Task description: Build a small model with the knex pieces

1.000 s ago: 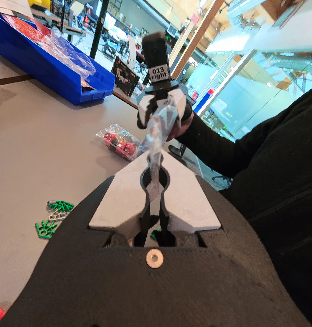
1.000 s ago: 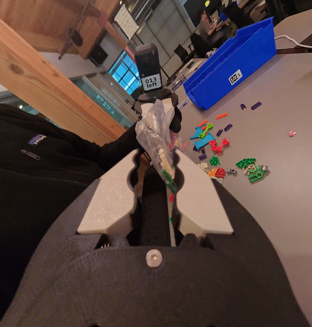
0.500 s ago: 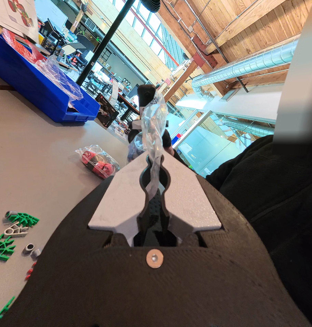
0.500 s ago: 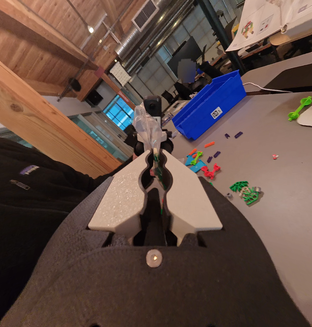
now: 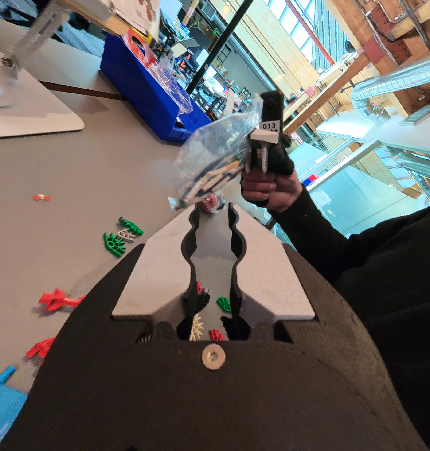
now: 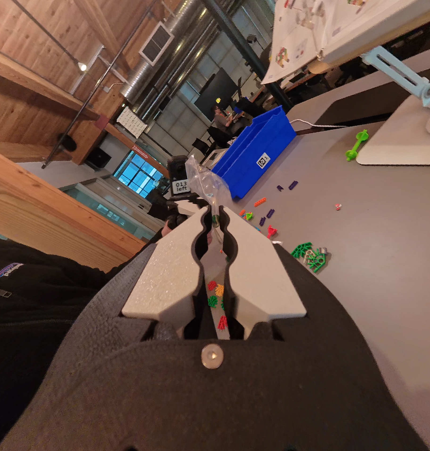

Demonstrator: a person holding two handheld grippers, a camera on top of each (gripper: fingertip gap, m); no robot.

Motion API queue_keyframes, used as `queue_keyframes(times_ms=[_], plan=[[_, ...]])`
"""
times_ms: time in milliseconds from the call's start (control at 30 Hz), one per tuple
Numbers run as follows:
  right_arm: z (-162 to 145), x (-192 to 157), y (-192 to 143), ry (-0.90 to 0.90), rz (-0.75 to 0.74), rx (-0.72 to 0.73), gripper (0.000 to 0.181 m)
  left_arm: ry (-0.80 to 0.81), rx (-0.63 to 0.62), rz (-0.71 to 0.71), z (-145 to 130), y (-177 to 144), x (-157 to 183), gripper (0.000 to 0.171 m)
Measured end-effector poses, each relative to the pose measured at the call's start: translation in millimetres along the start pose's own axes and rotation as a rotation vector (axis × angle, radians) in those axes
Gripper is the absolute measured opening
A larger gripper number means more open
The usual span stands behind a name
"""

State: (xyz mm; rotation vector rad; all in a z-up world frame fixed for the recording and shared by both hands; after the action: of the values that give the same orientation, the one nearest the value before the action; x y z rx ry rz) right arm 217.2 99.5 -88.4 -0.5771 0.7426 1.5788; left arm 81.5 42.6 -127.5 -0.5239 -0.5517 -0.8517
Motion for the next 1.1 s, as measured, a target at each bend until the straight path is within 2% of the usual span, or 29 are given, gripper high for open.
queue_keyframes(times_ms=[167,267,400,500,567,633,800,833,900,967,1033,1100], plan=[[-18.0,40.7,6.1,0.069,-0.099,-0.032,0.003,-0.008,-0.02,0.102,-14.0,-22.5,-19.1,0.023],[-17.8,59.4,9.4,0.096,-0.147,-0.021,0.003,-0.03,-0.043,0.137,-26.8,-28.9,-25.2,0.028],[-12.4,92.6,0.9,0.164,-0.241,0.025,0.003,-0.046,-0.032,0.149,-34.2,-36.8,-27.6,0.029],[-14.2,118.0,-13.6,0.165,-0.392,0.018,0.003,-0.056,-0.03,0.152,-37.0,-40.1,-28.8,0.03],[-15.7,126.5,-24.6,0.113,-0.518,-0.024,0.028,-0.049,-0.038,0.159,-38.5,-41.2,-29.2,0.032],[-11.9,126.1,-36.1,0.045,-0.613,-0.055,0.049,-0.036,-0.053,0.17,-40.3,-41.3,-29.8,0.033],[5.4,91.1,-59.0,-0.148,-0.683,-0.118,0.052,-0.007,-0.083,0.18,-41.2,-36.8,-28.4,0.034],[6.2,82.8,-68.0,-0.185,-0.697,-0.145,0.043,0.009,-0.093,0.188,-41.5,-35.3,-28.1,0.034],[6.7,74.2,-97.7,-0.226,-0.779,-0.191,0.044,0.044,-0.118,0.203,-42.9,-31.5,-26.9,0.034],[0.1,68.3,-126.4,-0.219,-0.827,-0.235,0.049,0.075,-0.146,0.205,-45.2,-25.7,-24.4,0.034],[-20.1,66.4,-148.2,-0.195,-0.853,-0.345,0.066,0.101,-0.171,0.2,-47.1,-17.8,-20.9,0.034],[-40.2,68.0,-163.3,-0.198,-0.874,-0.428,0.075,0.122,-0.198,0.188,-49.3,-7.8,-17.2,0.035]])
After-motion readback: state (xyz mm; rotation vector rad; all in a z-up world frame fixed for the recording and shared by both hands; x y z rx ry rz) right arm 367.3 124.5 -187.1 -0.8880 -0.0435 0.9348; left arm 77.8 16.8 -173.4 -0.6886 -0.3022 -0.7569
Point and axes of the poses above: each gripper's, where its closed fingertips meet, y out along the fingers, z out of its top, x = y × z across the jaws, the point moved 1 cm from there along -y, back along the fingers, and after that the axes turned 10 degrees about z, right-handed, at the moved point
